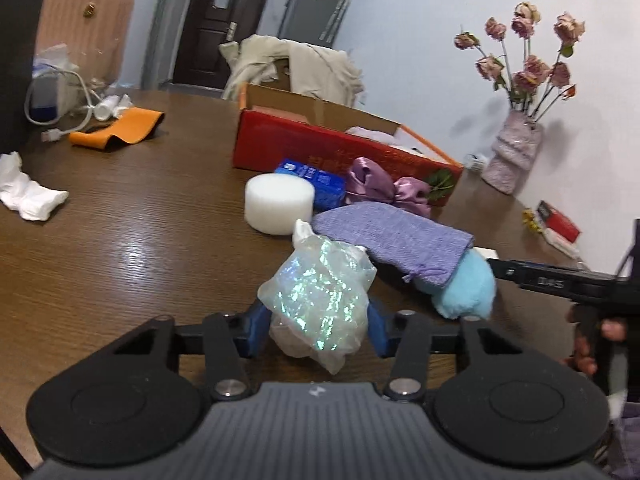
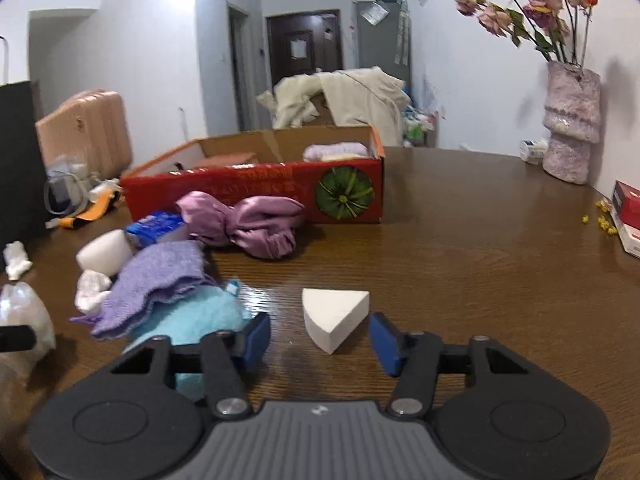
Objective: Organize soft objects
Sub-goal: 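Grasp the sparkly plastic bag with the left gripper, then carry the plastic bag to the box with the left gripper while the right gripper grasps the white triangular sponge, then open the left gripper over the box while the right gripper releases the triangle sponge there, then grasp the white foam cylinder with the left gripper while the right gripper grasps the white crumpled cloth, then carry the foam cylinder into the box with the left gripper while the right gripper drops the cloth there, then move both grippers back over the table toward the lilac pouch, then grasp the lilac fabric pouch with the right gripper while the left gripper pinches its other end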
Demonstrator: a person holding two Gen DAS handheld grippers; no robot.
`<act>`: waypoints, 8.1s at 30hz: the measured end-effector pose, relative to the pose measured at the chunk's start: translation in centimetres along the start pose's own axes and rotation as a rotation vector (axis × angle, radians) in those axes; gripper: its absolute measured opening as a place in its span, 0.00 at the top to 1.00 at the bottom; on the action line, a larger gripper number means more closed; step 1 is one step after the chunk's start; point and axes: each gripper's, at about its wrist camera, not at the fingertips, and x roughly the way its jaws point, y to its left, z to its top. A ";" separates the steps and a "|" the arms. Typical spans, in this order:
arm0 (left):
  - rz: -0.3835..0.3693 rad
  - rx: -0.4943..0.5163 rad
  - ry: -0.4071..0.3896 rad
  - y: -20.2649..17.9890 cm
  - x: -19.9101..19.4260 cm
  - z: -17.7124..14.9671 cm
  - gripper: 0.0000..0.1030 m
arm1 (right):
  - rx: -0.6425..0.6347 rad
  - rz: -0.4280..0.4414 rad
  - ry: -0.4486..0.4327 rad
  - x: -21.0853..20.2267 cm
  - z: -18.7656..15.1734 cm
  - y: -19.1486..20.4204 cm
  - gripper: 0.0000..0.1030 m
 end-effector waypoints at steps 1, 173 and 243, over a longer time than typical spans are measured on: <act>-0.014 -0.003 0.000 0.2 0.0 0.0 0.54 | 0.004 -0.009 0.006 0.2 0.1 0.1 0.54; 0.019 0.145 0.187 0.5 27.1 24.1 0.16 | 0.098 0.187 0.084 28.3 24.5 2.7 0.42; -0.114 -0.075 0.024 1.0 11.8 6.1 0.42 | -0.093 0.104 -0.071 0.8 1.2 8.3 0.64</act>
